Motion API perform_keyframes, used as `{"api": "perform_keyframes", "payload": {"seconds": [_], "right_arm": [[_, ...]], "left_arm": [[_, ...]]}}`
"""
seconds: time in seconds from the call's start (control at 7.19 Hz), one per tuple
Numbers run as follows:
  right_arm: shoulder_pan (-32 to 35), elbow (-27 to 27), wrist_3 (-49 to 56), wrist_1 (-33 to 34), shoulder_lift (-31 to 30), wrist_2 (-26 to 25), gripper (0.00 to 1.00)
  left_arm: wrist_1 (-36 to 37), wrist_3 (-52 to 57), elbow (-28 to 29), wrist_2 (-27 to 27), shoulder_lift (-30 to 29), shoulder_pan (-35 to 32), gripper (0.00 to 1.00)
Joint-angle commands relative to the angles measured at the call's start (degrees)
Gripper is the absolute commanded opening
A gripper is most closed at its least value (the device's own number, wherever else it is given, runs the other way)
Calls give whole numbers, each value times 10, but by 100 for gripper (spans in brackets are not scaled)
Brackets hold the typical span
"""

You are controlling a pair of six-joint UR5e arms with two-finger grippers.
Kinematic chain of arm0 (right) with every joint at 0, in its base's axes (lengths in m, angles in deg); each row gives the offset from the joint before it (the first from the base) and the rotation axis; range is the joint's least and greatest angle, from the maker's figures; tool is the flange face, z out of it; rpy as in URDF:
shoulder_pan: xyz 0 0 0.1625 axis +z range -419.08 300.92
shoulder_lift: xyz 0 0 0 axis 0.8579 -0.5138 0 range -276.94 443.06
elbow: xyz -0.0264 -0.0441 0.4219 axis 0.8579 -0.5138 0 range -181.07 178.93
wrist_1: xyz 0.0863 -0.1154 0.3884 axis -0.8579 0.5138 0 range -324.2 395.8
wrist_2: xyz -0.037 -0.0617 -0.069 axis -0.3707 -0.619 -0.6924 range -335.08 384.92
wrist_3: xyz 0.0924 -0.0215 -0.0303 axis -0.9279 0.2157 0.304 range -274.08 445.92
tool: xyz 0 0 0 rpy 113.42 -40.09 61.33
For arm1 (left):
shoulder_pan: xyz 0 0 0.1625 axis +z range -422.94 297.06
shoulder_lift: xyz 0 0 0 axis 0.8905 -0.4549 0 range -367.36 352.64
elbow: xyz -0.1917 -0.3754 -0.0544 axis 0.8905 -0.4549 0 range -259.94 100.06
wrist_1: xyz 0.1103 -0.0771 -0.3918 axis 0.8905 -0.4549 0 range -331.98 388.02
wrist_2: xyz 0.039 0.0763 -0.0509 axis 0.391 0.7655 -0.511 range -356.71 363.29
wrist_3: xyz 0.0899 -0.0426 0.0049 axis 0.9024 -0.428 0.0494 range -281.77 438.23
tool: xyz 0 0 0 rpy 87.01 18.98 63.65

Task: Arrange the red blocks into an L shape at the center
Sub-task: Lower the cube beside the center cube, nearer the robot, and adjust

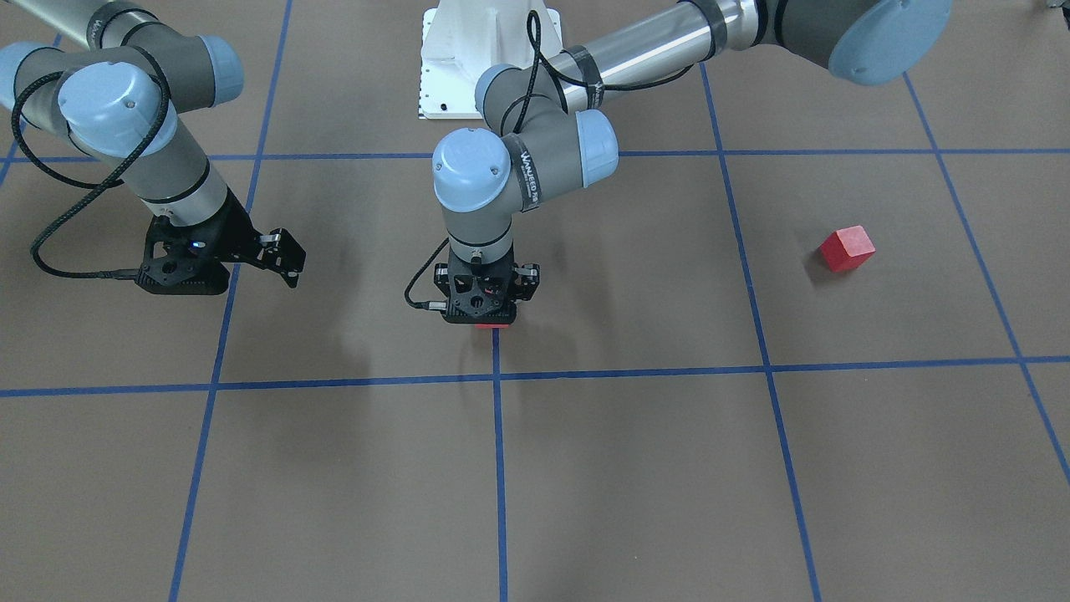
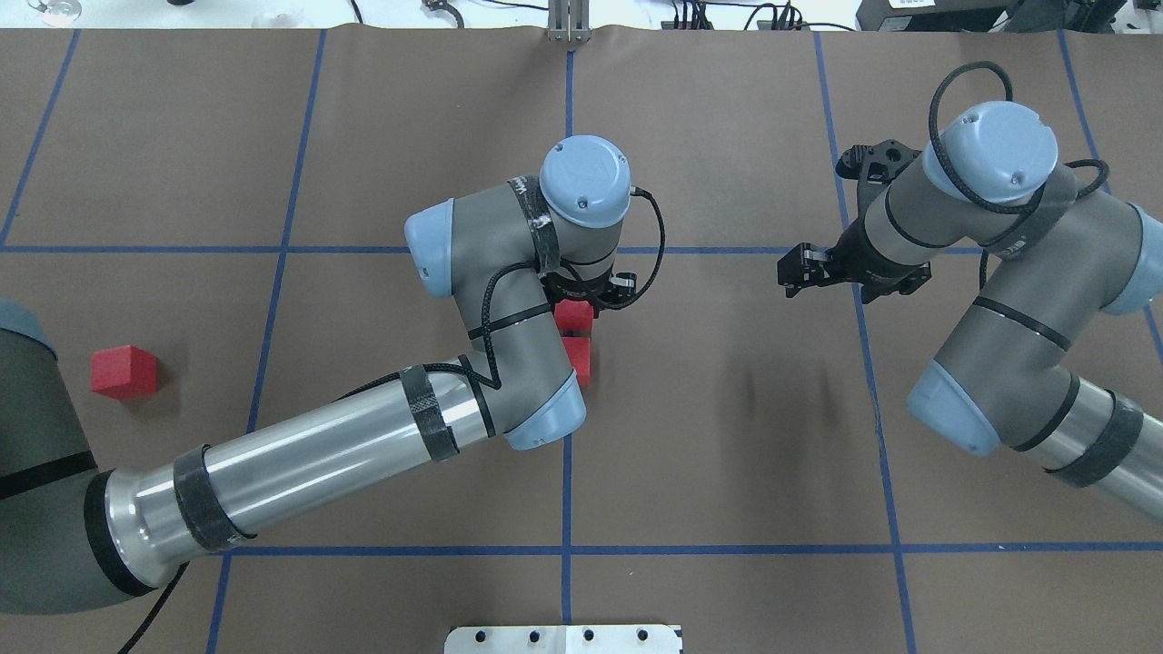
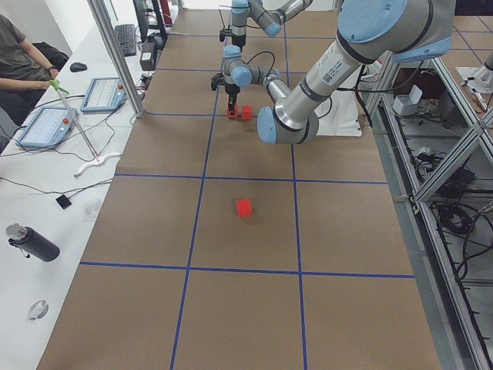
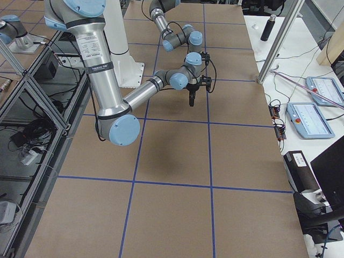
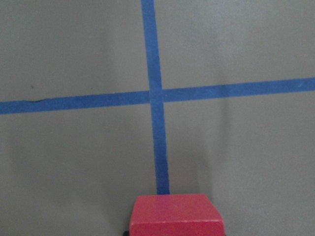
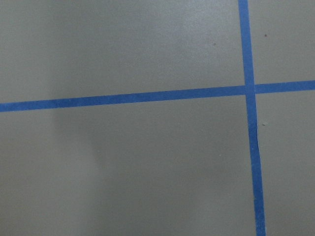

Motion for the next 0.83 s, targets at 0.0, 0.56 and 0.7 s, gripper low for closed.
{"api": "perform_keyframes", "payload": {"seconds": [0.0,0.56,0.7], "right_arm": [[0,0,0,0,0,0,100],[-1,-1,1,0,0,0,100],[-1,-1,1,0,0,0,100]], "left_arm": [[0,-12,-1,-10,0,0,0],[0,-19,-1,-13,1,1,0],[0,-19,-1,-14,1,1,0]]}}
